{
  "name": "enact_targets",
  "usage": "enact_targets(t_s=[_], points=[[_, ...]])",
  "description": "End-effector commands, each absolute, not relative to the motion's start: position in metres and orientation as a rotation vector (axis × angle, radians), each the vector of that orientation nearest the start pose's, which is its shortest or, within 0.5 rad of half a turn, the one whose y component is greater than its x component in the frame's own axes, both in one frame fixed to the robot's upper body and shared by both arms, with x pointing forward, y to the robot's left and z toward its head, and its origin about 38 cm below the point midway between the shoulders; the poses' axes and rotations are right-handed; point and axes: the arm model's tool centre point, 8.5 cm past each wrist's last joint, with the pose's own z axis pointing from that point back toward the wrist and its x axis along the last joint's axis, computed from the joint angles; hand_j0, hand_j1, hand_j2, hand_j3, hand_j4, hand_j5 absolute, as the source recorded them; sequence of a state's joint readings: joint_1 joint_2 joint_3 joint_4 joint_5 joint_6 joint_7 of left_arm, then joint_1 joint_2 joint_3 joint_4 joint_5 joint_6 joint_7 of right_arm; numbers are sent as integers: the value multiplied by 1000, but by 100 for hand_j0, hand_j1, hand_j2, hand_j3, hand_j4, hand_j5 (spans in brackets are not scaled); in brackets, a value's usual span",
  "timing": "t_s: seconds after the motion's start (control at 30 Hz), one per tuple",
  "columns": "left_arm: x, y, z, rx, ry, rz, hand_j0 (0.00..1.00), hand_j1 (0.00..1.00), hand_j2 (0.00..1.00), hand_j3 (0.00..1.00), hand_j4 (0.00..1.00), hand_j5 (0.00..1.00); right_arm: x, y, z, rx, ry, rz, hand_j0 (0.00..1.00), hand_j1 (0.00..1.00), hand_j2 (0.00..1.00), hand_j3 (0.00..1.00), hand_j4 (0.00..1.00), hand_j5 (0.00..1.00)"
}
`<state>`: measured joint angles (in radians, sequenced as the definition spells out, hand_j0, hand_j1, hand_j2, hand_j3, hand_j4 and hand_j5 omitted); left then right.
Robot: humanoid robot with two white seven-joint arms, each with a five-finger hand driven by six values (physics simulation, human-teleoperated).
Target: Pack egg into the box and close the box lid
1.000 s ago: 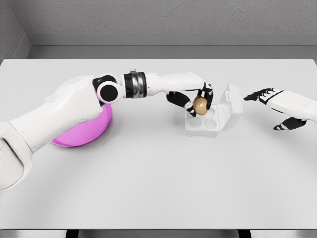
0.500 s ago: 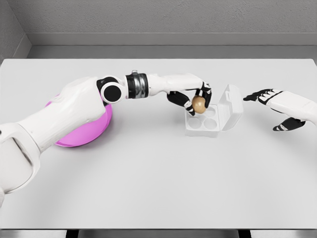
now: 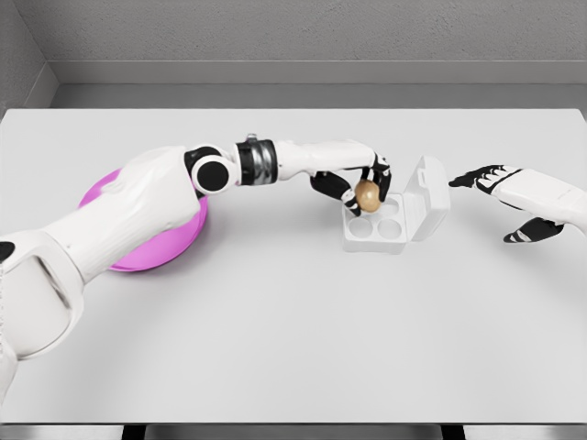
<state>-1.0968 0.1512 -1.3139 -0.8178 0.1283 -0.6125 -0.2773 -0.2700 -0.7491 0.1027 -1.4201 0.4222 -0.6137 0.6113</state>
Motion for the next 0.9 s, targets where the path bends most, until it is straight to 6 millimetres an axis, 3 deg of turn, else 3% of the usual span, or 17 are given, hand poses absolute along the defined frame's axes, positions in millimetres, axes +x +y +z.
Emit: enact_targets(t_s=[0.0,0.67,0.83,0.87], points=[[499,26,177,-268,-1700,-1825,35,35,35,35,35,35,398,-392,182,-464,-1366,1759,100,100,100,100,100,100],[498,26,176,-272,-1696,-1827,38,38,38,38,38,38,398,-392,180,-469,-1355,1764,100,100,100,100,100,100],[498,26,175,-273,-1695,-1827,56,56,56,56,56,56,398,-392,180,-469,-1356,1762,100,100,100,100,100,100],[498,26,175,-273,-1695,-1827,65,65,65,65,65,65,398,-392,180,-469,-1356,1762,100,100,100,100,100,100]])
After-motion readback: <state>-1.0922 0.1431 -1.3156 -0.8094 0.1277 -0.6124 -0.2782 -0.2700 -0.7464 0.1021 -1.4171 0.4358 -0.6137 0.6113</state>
